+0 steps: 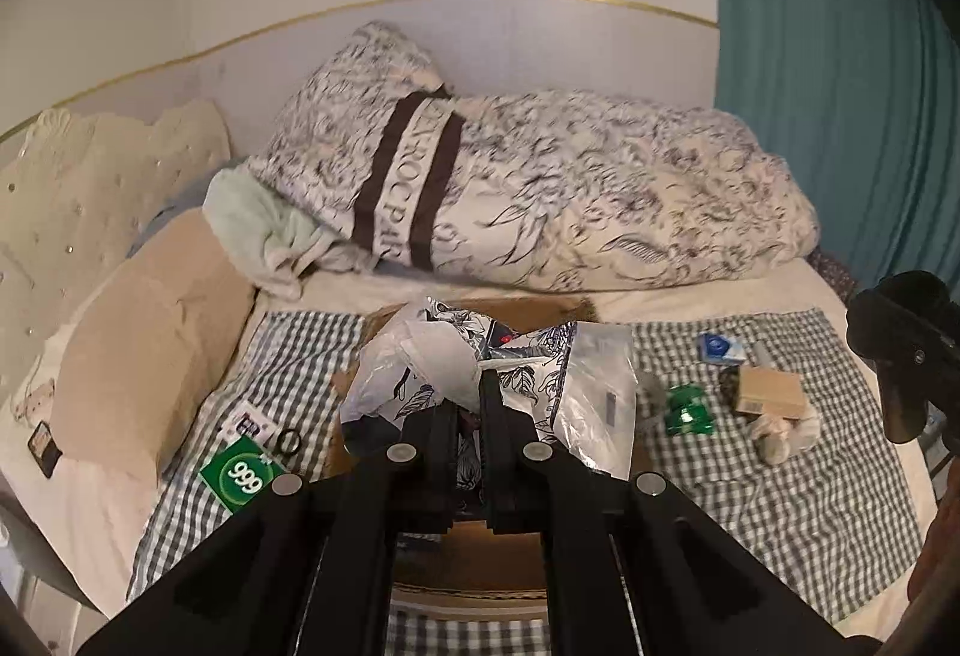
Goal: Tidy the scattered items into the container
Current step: 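Carry the bags and black glasses case with both grippers over the cardboard box, then open both grippers to drop the bags and glasses case into the box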
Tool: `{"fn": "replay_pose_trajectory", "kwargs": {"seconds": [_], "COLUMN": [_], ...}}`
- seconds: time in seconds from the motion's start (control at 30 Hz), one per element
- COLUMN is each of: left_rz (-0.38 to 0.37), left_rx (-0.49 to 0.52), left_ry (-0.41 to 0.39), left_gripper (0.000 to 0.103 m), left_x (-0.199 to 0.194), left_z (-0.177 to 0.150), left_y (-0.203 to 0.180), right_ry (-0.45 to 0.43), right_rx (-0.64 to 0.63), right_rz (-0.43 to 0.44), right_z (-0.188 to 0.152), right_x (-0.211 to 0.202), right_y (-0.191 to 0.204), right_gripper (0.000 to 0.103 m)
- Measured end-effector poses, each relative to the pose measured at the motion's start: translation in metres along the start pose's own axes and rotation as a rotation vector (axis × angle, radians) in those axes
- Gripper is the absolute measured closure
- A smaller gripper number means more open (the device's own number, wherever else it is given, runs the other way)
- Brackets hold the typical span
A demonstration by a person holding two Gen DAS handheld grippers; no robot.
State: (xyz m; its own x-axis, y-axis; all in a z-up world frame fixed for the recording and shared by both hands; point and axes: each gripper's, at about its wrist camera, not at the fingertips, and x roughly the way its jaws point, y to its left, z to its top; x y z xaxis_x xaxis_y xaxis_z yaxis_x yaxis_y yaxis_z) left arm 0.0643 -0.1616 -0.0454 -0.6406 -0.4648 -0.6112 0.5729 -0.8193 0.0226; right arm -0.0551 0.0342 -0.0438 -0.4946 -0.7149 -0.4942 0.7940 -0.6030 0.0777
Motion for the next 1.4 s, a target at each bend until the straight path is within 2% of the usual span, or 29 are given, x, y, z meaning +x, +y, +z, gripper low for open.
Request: {"fn": "replay_pose_trajectory", "kwargs": {"seconds": [0.1, 0.63, 0.7, 0.73, 0.8, 0.87, 0.97, 1.1, 1.23, 1.3, 1.4], "left_rz": [-0.025, -0.008, 0.002, 0.003, 0.009, 0.017, 0.02, 0.044, 0.049, 0.066, 0.089], "left_rx": [-0.003, 0.016, 0.017, 0.019, 0.023, 0.024, 0.023, 0.026, 0.024, 0.029, 0.049], "left_ry": [0.028, 0.25, 0.251, 0.245, 0.227, 0.202, 0.179, 0.163, 0.168, 0.164, 0.143], "left_gripper": [0.099, 0.096, 0.086, 0.085, 0.067, 0.059, 0.059, 0.045, 0.04, 0.028, 0.02], "left_x": [0.013, 0.096, 0.098, 0.098, 0.095, 0.091, 0.087, 0.085, 0.087, 0.087, 0.082], "left_z": [-0.006, -0.042, -0.044, -0.045, -0.045, -0.043, -0.04, -0.038, -0.04, -0.041, -0.041], "left_y": [0.009, 0.027, 0.028, 0.028, 0.03, 0.033, 0.036, 0.04, 0.045, 0.046, 0.044], "right_ry": [0.024, 0.168, 0.184, 0.19, 0.203, 0.215, 0.232, 0.268, 0.286, 0.29, 0.288], "right_rx": [-0.018, -0.05, -0.049, -0.049, -0.05, -0.054, -0.056, -0.064, -0.059, -0.062, -0.051], "right_rz": [0.021, 0.094, 0.102, 0.104, 0.109, 0.113, 0.117, 0.13, 0.13, 0.129, 0.132], "right_z": [-0.002, -0.02, -0.023, -0.025, -0.027, -0.029, -0.033, -0.04, -0.045, -0.045, -0.044], "right_x": [0.016, 0.106, 0.117, 0.121, 0.13, 0.138, 0.15, 0.163, 0.17, 0.17, 0.169], "right_y": [0.013, 0.047, 0.05, 0.051, 0.054, 0.057, 0.062, 0.071, 0.073, 0.073, 0.073], "right_gripper": [0.025, 0.025, 0.025, 0.025, 0.025, 0.025, 0.025, 0.024, 0.024, 0.023, 0.023]}}
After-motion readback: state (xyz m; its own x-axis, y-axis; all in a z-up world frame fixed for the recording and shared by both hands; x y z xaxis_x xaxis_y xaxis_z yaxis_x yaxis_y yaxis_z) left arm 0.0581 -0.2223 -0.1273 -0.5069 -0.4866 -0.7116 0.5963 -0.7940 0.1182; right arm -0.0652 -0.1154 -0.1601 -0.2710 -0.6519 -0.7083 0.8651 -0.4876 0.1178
